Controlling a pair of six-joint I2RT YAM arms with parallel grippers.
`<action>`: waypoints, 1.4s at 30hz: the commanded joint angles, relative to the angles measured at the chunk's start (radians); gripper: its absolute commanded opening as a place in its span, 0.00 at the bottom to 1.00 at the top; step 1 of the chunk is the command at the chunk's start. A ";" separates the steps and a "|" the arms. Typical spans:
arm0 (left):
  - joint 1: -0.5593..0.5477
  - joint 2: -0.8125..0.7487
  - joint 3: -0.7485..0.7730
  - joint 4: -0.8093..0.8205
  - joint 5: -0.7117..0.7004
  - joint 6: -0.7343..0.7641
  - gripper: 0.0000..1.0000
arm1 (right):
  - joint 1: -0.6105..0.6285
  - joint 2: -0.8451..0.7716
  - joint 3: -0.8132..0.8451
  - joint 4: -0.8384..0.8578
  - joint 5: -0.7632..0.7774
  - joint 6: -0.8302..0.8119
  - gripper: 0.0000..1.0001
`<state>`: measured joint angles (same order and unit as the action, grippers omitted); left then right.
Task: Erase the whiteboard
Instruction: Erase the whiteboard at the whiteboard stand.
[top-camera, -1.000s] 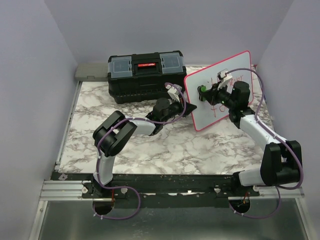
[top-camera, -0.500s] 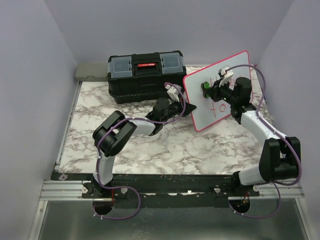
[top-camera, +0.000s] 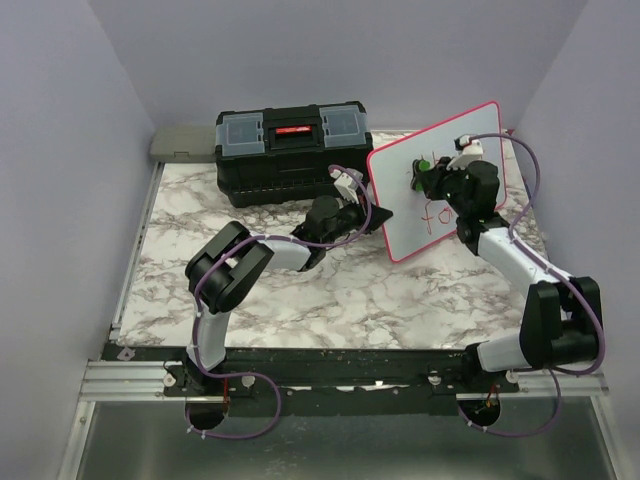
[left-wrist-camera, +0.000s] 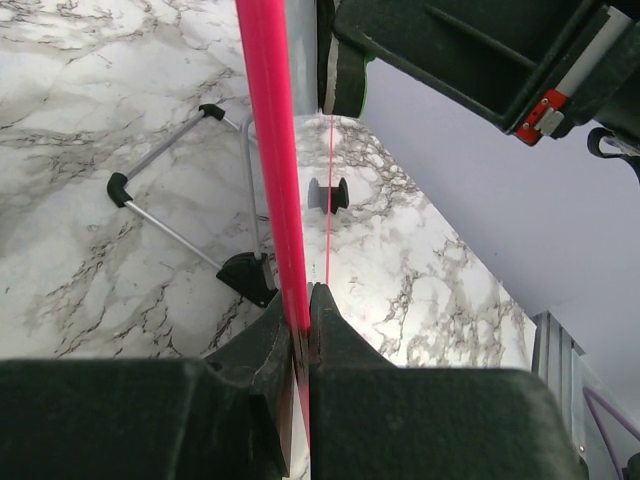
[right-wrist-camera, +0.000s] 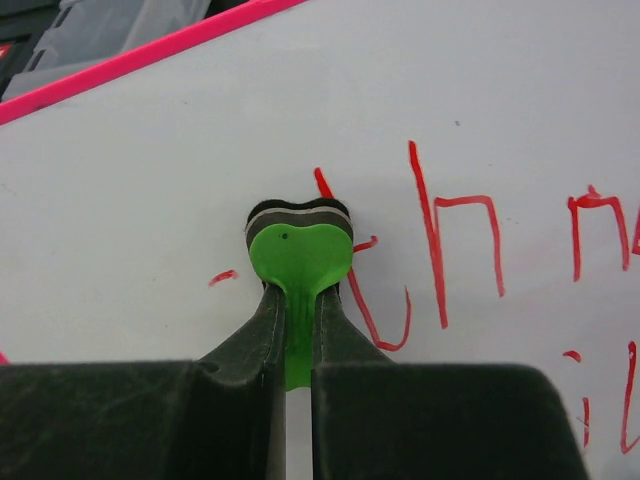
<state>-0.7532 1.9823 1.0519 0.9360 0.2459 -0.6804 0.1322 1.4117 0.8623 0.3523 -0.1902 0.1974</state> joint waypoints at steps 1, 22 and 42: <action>-0.026 -0.022 -0.004 0.041 0.097 0.082 0.00 | -0.008 0.039 0.026 -0.015 0.151 0.056 0.01; -0.026 -0.013 0.005 0.032 0.101 0.088 0.00 | -0.005 0.061 0.119 -0.157 0.127 -0.041 0.01; -0.026 -0.019 0.012 0.026 0.107 0.087 0.00 | 0.016 0.061 0.047 -0.118 -0.111 -0.230 0.01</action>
<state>-0.7414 1.9823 1.0504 0.9199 0.2401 -0.6865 0.1291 1.4929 1.0149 0.1162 -0.5671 -0.0448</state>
